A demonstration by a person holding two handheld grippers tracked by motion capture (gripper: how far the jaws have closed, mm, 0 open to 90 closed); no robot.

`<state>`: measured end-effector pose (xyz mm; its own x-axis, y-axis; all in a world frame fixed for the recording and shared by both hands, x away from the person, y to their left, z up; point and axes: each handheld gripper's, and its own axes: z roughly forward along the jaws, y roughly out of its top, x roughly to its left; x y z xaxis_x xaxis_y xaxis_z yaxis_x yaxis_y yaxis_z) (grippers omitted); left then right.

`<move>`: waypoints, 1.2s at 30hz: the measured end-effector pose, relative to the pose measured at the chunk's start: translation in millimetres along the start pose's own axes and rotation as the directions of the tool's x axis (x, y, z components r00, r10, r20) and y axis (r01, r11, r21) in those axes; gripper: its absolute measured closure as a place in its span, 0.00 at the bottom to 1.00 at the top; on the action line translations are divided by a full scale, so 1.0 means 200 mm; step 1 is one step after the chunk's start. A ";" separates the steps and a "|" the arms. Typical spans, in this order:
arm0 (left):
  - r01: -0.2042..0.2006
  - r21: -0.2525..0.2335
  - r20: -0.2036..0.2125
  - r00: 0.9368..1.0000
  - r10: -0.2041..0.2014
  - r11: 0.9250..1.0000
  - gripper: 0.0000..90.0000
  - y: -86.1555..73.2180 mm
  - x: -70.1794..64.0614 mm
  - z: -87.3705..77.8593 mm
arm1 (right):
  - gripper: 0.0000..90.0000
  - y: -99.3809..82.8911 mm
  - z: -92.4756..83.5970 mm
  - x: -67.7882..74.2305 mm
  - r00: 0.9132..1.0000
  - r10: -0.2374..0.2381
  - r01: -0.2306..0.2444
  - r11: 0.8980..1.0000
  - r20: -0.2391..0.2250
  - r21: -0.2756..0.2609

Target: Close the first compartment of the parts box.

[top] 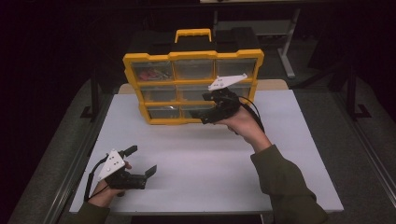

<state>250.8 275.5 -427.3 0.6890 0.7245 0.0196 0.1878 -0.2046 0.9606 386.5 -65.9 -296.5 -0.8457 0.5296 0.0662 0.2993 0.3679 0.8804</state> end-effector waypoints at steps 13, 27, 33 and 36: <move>0.003 -0.001 -0.001 1.000 -0.003 1.000 0.00 0.00 0.00 0.01 | 0.12 -0.30 -0.10 0.03 0.999 0.015 -0.014 0.999 0.032 -0.033; 0.002 0.008 -0.003 1.000 -0.002 1.000 0.00 0.00 0.00 0.01 | 0.01 -0.56 -0.18 0.07 0.992 0.068 -0.066 0.998 0.104 -0.023; 0.016 0.005 0.000 1.000 -0.016 1.000 0.00 0.00 -0.01 0.01 | 0.01 -0.70 -0.26 0.07 0.987 0.115 -0.111 0.993 0.112 -0.045; 0.001 0.011 0.002 1.000 -0.001 1.000 0.00 0.00 -0.01 0.01 | 0.01 -0.76 -0.30 0.07 0.983 0.136 -0.129 0.990 0.121 -0.062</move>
<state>250.9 273.2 -428.6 0.6899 0.7237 0.0183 0.1963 -0.2114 0.9575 301.6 -160.6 -401.6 -0.7373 0.6632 0.1283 0.3781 0.2478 0.8920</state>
